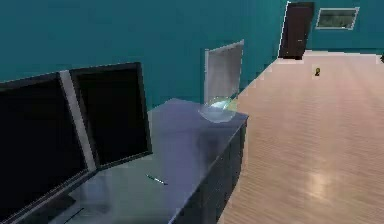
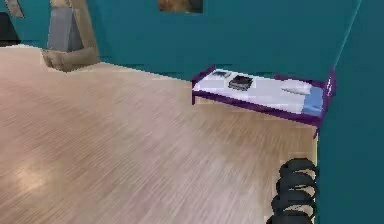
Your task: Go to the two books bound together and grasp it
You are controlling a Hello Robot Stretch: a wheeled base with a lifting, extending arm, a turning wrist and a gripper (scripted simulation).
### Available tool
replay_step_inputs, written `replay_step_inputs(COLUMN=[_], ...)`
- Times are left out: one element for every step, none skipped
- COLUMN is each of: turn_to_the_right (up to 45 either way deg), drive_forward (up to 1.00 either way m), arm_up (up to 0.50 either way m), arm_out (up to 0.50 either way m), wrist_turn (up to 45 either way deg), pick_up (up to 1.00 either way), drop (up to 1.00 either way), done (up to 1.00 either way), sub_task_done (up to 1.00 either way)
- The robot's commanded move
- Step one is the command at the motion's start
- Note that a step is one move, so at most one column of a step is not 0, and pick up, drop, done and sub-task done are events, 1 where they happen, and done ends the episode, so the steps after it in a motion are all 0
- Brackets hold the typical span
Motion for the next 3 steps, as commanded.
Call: replay_step_inputs(turn_to_the_right=[45.0, 27.0, 0.0], drive_forward=[0.00, 0.00, 0.35], arm_up=[0.00, 0.00, 0.00], arm_out=[0.00, 0.00, 0.00], wrist_turn=[0.0, 0.0, 0.0], pick_up=[0.00, 0.00, 0.00], drop=[0.00, 0.00, 0.00], done=[0.00, 0.00, 0.00], sub_task_done=[0.00, 0.00, 0.00])
